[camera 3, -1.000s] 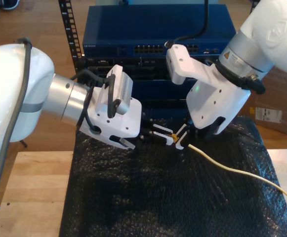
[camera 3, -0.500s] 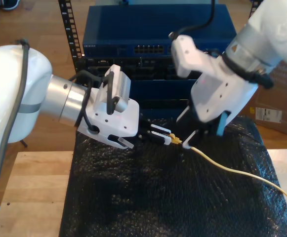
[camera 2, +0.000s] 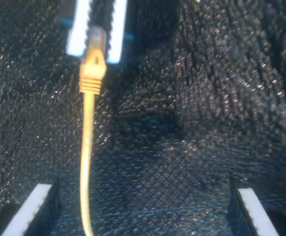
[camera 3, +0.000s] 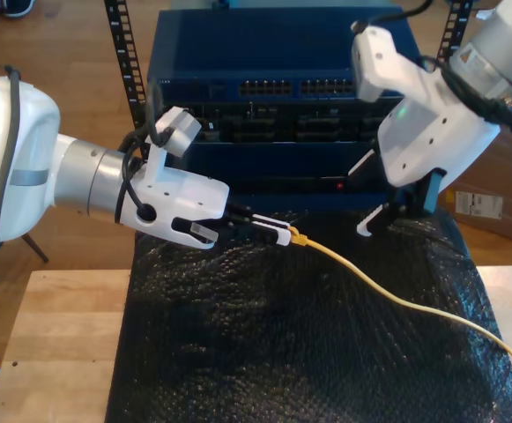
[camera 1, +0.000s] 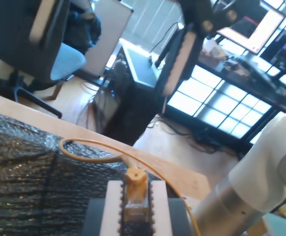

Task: Grab the cable and plug it in

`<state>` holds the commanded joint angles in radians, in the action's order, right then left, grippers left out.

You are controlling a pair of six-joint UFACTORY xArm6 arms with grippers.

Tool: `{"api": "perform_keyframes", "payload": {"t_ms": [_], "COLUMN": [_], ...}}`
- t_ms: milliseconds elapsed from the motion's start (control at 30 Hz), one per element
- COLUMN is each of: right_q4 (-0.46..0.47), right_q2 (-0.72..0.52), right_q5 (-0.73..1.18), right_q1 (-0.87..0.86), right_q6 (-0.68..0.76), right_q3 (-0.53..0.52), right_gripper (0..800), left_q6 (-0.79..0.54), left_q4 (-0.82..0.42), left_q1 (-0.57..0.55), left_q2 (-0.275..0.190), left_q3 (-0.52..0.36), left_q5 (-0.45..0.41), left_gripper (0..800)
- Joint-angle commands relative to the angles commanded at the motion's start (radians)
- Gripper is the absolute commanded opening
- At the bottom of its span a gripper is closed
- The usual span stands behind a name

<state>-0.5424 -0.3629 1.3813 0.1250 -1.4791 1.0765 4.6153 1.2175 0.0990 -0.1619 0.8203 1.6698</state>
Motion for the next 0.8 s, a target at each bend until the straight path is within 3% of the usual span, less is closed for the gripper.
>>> {"api": "perform_keyframes", "payload": {"t_ms": [400,633,800], "right_q4": [-0.002,-0.003,-0.003], "right_q2": [-0.173,-0.207,-0.242], "right_q5": [-0.129,-0.241,-0.345], "right_q1": [0.041,0.17,0.235], "right_q6": [-0.103,-0.127,-0.143], "right_q3": [-0.104,-0.15,-0.176], "right_gripper": [798,798,798], "left_q6": [0.077,0.077,0.077], "left_q4": [0.015,0.109,0.123], "left_q1": [0.077,0.137,0.152], "left_q2": [0.025,0.098,0.12], "left_q3": [0.023,0.021,0.02], "left_q5": [0.138,0.247,0.287], "left_gripper": [7,7,7]}}
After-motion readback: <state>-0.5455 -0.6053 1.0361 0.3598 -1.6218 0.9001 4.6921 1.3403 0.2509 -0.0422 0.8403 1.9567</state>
